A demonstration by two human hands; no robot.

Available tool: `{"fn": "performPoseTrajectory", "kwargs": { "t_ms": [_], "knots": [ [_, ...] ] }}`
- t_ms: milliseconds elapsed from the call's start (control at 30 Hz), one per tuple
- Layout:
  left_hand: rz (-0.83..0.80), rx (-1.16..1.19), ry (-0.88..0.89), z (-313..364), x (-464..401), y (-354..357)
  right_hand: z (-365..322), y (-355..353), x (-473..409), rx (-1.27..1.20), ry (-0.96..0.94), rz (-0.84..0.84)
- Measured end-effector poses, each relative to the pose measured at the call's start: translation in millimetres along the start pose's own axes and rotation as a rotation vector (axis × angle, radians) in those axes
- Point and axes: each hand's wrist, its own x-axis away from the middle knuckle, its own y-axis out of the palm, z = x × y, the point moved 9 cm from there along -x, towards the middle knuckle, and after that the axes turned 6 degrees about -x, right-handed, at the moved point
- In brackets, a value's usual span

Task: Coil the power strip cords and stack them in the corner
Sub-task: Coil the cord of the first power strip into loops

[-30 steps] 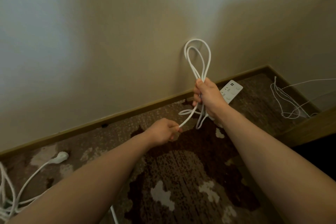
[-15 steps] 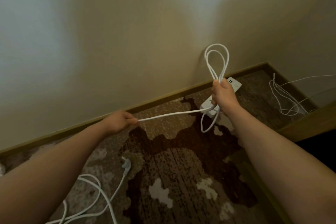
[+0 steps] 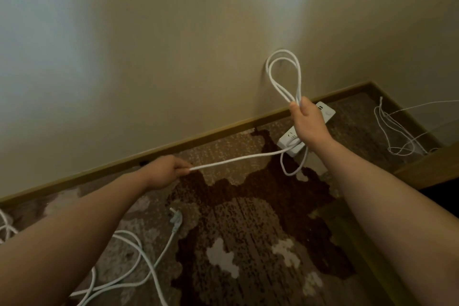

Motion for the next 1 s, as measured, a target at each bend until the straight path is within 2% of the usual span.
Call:
{"fn": "performPoseTrajectory", "kwargs": {
  "t_ms": [167,267,400,467,533,633,800,1000],
  "knots": [
    [0.085,0.234,-0.147,-43,8,-11,8,-6,-7,0.068,0.017,0.039],
    [0.087,0.197,-0.162,-45,14,-14,10,-3,-4,0.043,0.016,0.028],
    [0.052,0.163,0.096,36,15,-26,-8,12,2,-0.019,-0.034,-0.059],
    [0.053,0.175,0.255,97,10,-39,-19,26,4,-0.103,-0.011,-0.152],
    [0.102,0.108,0.341,142,4,-52,-28,42,7,-0.211,0.031,-0.257],
    [0.206,0.023,0.252,157,-5,-55,-33,54,14,-0.245,0.04,-0.343],
    [0.45,0.134,0.085,147,-5,-57,-27,77,29,-0.213,0.088,-0.438],
    [0.458,0.077,-0.064,132,-7,-54,-18,103,48,-0.16,0.219,-0.578]
  ]
}}
